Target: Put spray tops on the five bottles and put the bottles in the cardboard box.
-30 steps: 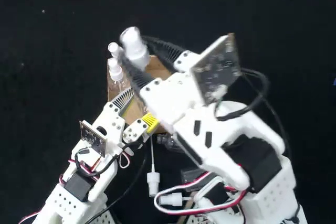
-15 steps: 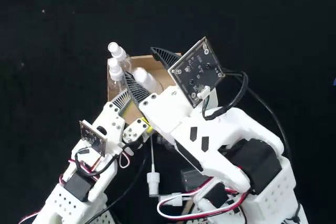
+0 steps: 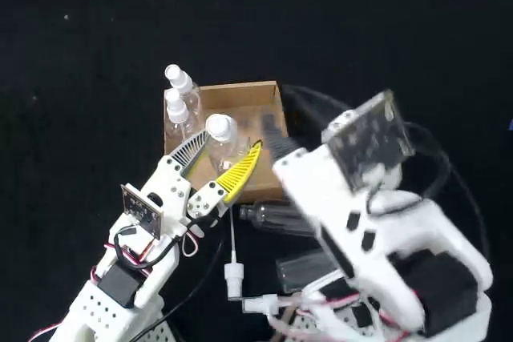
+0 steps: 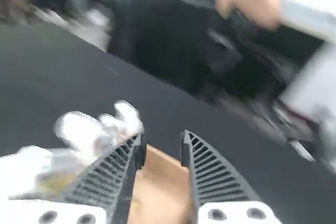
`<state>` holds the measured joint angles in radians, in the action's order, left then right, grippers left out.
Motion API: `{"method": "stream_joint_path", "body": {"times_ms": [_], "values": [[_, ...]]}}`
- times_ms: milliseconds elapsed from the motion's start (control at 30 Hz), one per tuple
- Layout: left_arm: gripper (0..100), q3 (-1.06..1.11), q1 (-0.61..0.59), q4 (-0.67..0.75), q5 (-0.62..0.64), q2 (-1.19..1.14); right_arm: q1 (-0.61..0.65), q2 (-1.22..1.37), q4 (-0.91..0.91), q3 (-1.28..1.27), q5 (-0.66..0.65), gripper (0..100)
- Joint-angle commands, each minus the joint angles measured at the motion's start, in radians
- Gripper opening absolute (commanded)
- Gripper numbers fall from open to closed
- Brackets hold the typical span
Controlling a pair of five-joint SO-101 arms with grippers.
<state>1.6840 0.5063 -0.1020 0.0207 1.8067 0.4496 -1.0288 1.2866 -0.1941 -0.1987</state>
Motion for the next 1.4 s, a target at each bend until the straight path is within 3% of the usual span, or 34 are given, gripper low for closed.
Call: {"method": "stream_joint_path", "body": {"times_ms": [0,133,300,500,733,1167,1367], "values": [[3,0.015,0.004,0.02,0.006,0.018,-0.279,0.021,0.06,-0.074,-0.023,8.5],[3,0.015,0.004,0.02,0.006,0.018,-0.428,0.038,-0.06,-0.285,-0.023,8.5],[3,0.015,0.004,0.02,0.006,0.018,-0.592,0.038,-0.411,-0.638,-0.012,8.3],[3,0.015,0.004,0.02,0.006,0.018,-0.647,0.03,-0.758,-0.992,0.161,8.4],[3,0.015,0.005,0.02,0.006,0.018,-0.686,0.038,-1.08,-1.242,0.158,8.3],[3,0.015,0.028,0.02,0.0,0.018,-0.631,0.038,-1.099,-1.267,0.158,8.3],[3,0.015,-0.14,-0.072,0.006,0.018,-0.628,0.038,-1.099,-1.267,0.158,8.4]]}}
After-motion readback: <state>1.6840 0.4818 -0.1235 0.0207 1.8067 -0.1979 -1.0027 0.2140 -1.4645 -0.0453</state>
